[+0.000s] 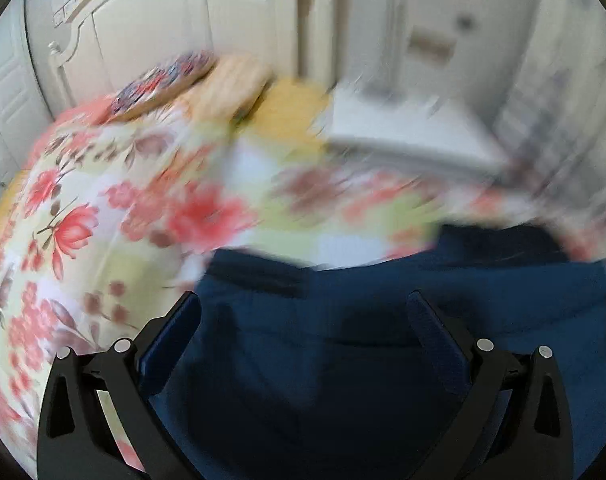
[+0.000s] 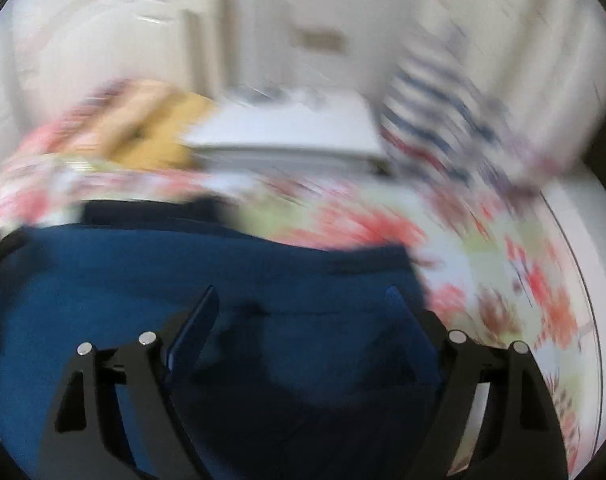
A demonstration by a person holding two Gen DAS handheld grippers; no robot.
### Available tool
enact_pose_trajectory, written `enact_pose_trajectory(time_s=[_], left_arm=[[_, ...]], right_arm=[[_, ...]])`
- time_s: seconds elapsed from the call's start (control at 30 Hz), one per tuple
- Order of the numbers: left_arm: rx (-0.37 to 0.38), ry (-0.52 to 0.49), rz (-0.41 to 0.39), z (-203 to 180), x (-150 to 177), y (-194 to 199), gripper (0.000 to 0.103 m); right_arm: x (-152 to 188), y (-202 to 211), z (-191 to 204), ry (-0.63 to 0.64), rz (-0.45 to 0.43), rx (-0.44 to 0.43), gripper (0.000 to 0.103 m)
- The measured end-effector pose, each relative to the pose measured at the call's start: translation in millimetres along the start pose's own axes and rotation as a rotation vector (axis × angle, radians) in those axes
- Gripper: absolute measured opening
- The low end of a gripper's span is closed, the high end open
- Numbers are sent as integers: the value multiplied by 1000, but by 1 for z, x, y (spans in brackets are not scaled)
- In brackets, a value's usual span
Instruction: Fold large clothes
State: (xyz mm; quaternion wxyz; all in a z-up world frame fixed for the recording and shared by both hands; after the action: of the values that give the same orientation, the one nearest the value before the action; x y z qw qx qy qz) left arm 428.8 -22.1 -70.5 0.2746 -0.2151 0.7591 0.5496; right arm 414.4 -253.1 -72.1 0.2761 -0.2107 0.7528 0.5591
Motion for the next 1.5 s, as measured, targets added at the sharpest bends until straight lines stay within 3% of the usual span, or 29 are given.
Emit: enact_pose_trajectory(time_s=[0.07,0.13,0.2,0.23,0.27,0.3,0.43,0.53,0.63,0.7,0.77,0.93,1.07,1.17,1.27,1.3,1.37,1.43,1.5], left_arm=[[58,-49,-3,-36,9,10,99],[61,-129,37,-68,24,4,99],[-6,-226,110,-88,44,-17,99],[-55,-265,148,-91,53,-29,99],[-59,-271,139,-90,57,-31,99],[-44,-258,133,-88,56,-29,99],[-55,-204,68,-49,50,-2,99],[-80,-47,13,8,46,17,99],[16,150,-1,53,52,23,99],[61,200,18,63,54,19,99],[57,198,14,63,54,17,99],[95,236,-10,67,57,18,99],[91,239,-11,62,55,17,99],[-37,171,-24,49,52,37,99],[37,63,-106,8,51,67,99],[31,-12,-113,-16,55,74,99],[-36,-179,-82,-62,68,70,99],[-54,-290,-3,-89,88,49,99],[-102,-340,36,-93,107,26,99]], right_arm=[[8,26,30,98,-31,-25,86],[30,37,72,246,-15,-70,86],[48,32,95,334,-32,-13,89],[50,30,94,320,-40,-3,90],[51,29,90,293,-17,-24,91],[49,26,81,259,10,-47,91],[52,21,19,125,14,12,91],[69,4,-46,-62,40,23,92],[92,-17,-83,-254,108,-119,94],[95,-21,-85,-273,107,-138,95],[94,-21,-82,-259,91,-118,96],[97,-29,-86,-306,119,-178,98],[95,-23,-82,-281,112,-130,98],[86,8,-71,-200,38,-23,92],[80,56,-39,-119,-52,-89,92],[80,72,-18,-50,-78,-97,92],[86,87,27,110,-87,-108,92],[99,90,71,254,-77,-121,92],[110,86,88,284,-134,-25,97]])
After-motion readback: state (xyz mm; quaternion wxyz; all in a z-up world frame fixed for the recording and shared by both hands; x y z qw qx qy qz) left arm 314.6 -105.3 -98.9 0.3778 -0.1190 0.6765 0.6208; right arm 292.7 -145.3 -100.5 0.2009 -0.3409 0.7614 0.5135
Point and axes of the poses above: each gripper's, at about its wrist camera, not at the fingertips, and y roughly against the way its jaws point, z to its left, x to its underside, the point moved 4 cm from there along -y, roughly the way its jaws point, and after that the axes turned 15 degrees about x, right-handed, at the moved point
